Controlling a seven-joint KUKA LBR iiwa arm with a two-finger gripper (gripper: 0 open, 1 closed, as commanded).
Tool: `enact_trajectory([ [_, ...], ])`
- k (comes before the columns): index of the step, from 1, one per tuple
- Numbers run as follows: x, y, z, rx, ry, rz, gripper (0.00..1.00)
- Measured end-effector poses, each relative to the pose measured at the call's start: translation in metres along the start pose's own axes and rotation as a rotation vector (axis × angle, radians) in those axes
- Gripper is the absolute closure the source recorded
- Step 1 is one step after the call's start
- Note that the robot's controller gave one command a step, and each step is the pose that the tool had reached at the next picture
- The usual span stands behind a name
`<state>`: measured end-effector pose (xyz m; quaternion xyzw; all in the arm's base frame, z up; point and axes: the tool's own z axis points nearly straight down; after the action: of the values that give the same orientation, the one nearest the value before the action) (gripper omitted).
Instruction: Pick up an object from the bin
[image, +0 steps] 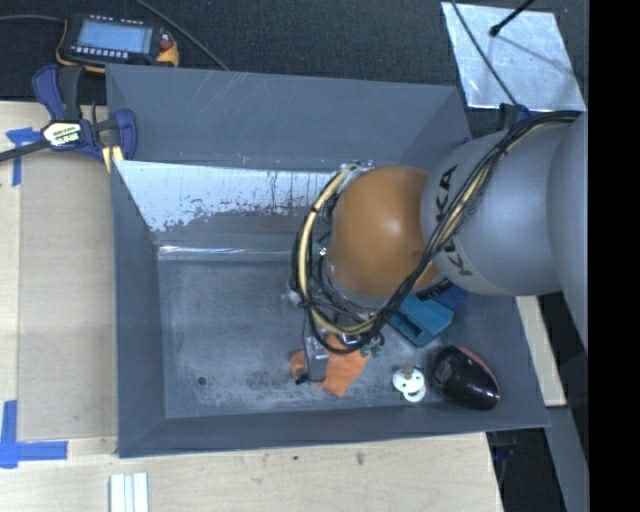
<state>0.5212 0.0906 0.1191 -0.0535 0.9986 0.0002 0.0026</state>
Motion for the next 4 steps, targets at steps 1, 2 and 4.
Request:
enact_trajectory([
  [1,0.018,-0.033,-0.012,0.000,0.006,0.158,0.00],
  [2,0.016,-0.051,-0.009,0.001,0.002,0.101,0.00],
  [4,0.025,-0.061,0.048,0.000,0.002,0.218,1.00],
])
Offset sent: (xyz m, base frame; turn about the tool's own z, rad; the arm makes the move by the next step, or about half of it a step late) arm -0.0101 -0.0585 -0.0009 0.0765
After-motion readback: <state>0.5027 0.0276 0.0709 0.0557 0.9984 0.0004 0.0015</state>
